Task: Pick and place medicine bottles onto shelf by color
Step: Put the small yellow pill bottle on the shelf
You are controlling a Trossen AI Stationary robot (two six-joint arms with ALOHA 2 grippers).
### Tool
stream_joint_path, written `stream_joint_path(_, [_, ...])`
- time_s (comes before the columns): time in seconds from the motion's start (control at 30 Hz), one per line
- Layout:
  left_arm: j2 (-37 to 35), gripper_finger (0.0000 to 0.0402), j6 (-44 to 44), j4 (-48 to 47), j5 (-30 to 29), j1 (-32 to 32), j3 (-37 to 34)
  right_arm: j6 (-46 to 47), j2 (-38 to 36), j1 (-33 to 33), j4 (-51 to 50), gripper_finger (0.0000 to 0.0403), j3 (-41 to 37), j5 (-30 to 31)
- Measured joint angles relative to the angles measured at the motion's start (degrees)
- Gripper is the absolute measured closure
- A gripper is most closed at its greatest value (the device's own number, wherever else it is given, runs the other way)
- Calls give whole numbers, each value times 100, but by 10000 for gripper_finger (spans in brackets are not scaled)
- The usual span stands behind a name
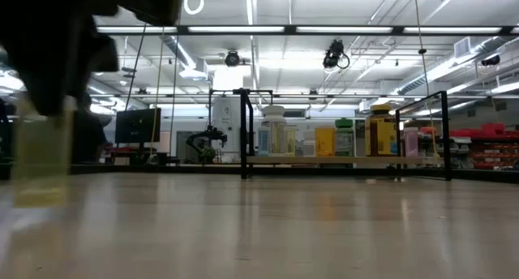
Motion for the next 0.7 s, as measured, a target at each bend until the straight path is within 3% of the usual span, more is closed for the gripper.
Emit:
stream_joint_path(0.27, [0, 269, 818, 64, 487, 856, 39, 7, 0, 110, -2, 126, 0, -202])
stream_joint_path(0.7, [0, 265, 1670, 101, 505, 1927, 273, 157, 0, 267, -49, 126, 1, -322])
